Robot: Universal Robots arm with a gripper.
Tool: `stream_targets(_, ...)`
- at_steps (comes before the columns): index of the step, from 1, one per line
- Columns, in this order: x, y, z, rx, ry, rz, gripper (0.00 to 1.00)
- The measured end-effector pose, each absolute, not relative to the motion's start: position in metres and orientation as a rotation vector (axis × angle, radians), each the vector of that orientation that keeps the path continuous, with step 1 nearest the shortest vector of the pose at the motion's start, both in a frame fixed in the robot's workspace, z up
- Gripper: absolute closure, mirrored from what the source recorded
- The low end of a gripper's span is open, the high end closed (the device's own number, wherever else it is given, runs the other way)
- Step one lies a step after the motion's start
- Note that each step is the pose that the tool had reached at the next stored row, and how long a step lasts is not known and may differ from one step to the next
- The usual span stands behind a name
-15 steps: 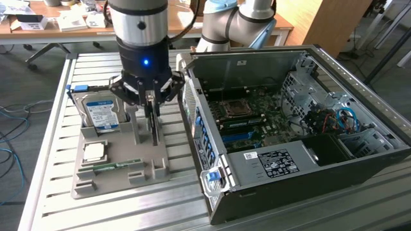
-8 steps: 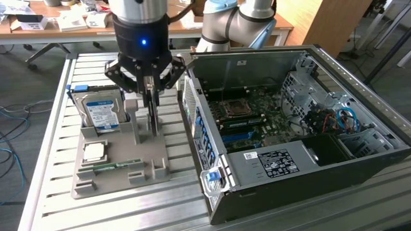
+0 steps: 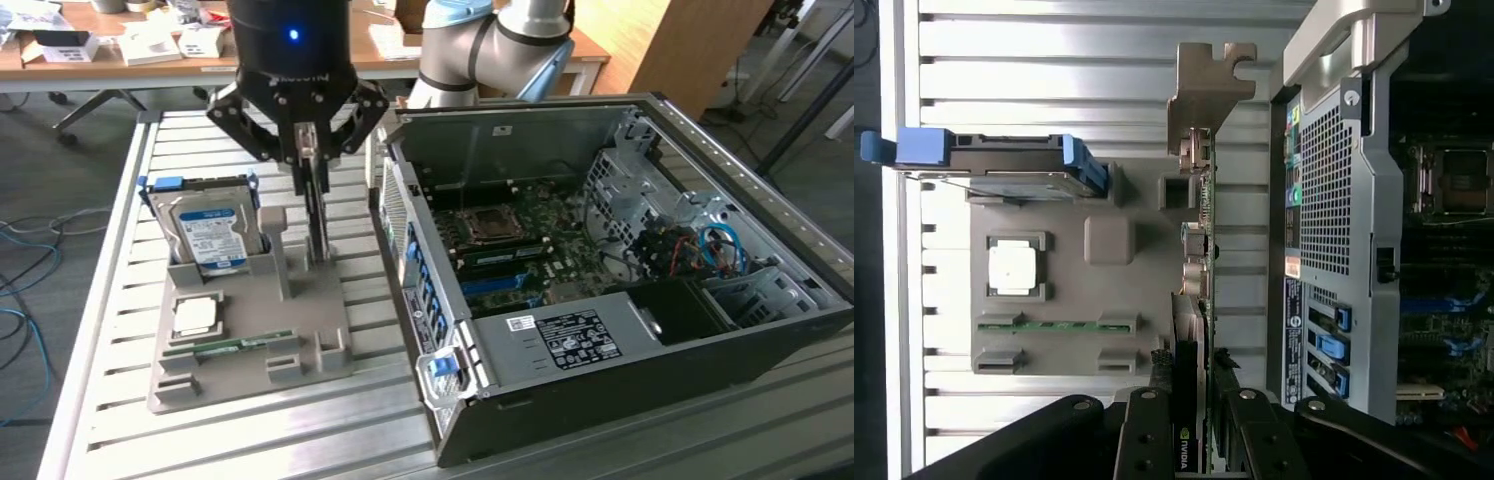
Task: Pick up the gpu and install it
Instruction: 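Pick up the gpu and move the gpu toward the slot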
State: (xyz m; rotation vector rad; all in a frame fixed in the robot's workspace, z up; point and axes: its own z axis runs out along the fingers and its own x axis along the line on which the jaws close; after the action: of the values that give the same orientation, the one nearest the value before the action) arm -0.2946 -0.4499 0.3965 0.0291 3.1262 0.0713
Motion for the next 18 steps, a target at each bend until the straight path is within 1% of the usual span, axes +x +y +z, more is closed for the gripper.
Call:
stream_targets(10, -0.295, -0.450, 0.426, 0.029, 3.126, 0.071, 0.74)
stream_targets(18, -0.295, -0.450, 0.435, 0.029, 3.126, 0.071, 0.74)
